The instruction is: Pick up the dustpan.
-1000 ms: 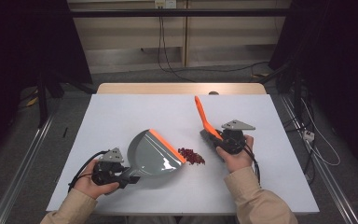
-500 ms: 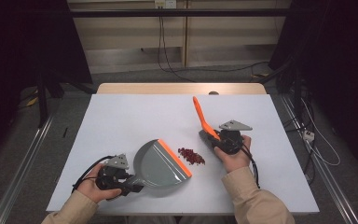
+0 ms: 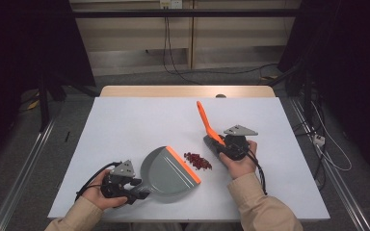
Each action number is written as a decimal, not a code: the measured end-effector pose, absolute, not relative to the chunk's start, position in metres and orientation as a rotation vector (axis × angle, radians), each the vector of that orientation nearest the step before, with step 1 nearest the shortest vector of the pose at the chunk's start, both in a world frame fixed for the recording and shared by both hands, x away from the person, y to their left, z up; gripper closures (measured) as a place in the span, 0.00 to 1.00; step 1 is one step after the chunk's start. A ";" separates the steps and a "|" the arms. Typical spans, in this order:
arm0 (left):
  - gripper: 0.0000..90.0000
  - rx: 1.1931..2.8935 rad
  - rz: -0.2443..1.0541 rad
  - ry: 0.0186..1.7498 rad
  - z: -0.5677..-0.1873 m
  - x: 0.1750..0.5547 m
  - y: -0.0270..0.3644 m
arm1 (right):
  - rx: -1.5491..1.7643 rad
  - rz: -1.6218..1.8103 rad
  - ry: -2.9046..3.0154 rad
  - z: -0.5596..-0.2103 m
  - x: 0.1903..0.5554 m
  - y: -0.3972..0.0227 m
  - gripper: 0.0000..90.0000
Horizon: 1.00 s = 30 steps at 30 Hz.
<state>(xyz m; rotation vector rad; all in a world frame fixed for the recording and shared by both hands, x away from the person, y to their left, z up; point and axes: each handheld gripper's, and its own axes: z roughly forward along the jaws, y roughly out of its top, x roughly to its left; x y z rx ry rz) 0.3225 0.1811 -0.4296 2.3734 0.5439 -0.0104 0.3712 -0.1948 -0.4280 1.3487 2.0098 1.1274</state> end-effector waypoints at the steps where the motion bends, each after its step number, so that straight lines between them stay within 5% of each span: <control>1: 0.55 2.355 -0.014 0.558 -0.429 0.322 0.182 | 1.348 1.128 2.010 -0.428 0.371 -0.195 0.79; 7: 0.69 2.400 0.070 0.570 -0.425 0.319 0.180 | 1.349 1.128 2.013 -0.428 0.369 -0.192 0.79; 30: 0.70 2.396 0.000 0.585 -0.424 0.321 0.172 | 1.207 1.086 2.029 -0.432 0.352 -0.166 0.79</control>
